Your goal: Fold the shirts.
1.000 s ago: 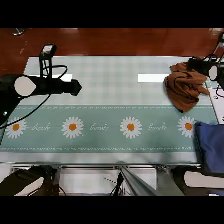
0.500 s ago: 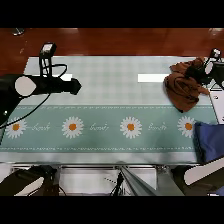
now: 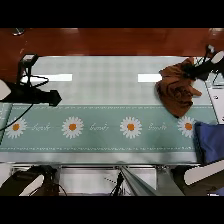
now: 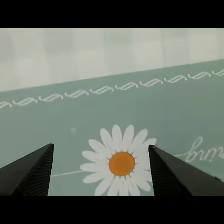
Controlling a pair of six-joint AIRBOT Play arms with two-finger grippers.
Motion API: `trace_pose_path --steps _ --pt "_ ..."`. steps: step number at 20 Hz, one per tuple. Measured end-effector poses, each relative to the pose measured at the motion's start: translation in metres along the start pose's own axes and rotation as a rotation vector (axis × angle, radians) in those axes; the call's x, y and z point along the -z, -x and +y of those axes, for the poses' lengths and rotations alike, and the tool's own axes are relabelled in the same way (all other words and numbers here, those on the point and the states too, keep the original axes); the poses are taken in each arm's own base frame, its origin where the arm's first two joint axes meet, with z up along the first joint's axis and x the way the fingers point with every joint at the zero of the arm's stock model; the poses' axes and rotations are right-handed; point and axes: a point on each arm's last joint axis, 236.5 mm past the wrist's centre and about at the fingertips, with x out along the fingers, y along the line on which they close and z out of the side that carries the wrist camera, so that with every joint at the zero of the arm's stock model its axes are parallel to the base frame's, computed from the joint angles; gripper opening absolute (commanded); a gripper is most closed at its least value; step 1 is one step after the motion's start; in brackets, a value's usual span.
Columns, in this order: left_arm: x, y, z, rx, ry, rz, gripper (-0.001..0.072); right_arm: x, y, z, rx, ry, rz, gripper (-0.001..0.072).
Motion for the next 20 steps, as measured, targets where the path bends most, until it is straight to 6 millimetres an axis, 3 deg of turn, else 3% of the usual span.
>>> trace_pose_path --steps 2,3,6,8,10,12,14,16,18,20 --pt "0.015 0.012 -0.013 0.054 0.024 -0.026 0.0707 -0.048 0.064 0.033 -0.078 0.056 -0.171 0.0028" --pt "0.025 0.016 -0.020 0.081 0.033 -0.029 0.0707 -0.071 0.105 0.053 -0.128 0.089 -0.270 0.0028" --pt "0.042 0.024 -0.034 0.143 0.060 -0.070 0.0707 -0.104 0.227 0.108 -0.258 0.206 -0.509 0.0028" --pt "0.048 0.025 -0.042 0.178 0.075 -0.084 0.0707 -0.105 0.308 0.143 -0.348 0.286 -0.645 0.0028" --pt "0.049 0.026 -0.047 0.200 0.085 -0.094 0.0707 -0.092 0.379 0.172 -0.434 0.362 -0.755 0.0028" --pt "0.047 0.027 -0.049 0.211 0.093 -0.113 0.0707 -0.067 0.432 0.195 -0.503 0.439 -0.815 0.0028" --pt "0.041 0.028 -0.049 0.217 0.100 -0.144 0.0707 -0.032 0.458 0.212 -0.566 0.520 -0.787 0.0028" --pt "0.033 0.029 -0.049 0.218 0.107 -0.178 0.0707 0.007 0.463 0.227 -0.633 0.595 -0.706 0.0028" --pt "0.028 0.030 -0.049 0.221 0.113 -0.201 0.0707 0.047 0.454 0.245 -0.713 0.650 -0.605 0.0028" --pt "0.025 0.031 -0.050 0.228 0.118 -0.216 0.0707 0.093 0.429 0.266 -0.806 0.691 -0.459 0.0028"
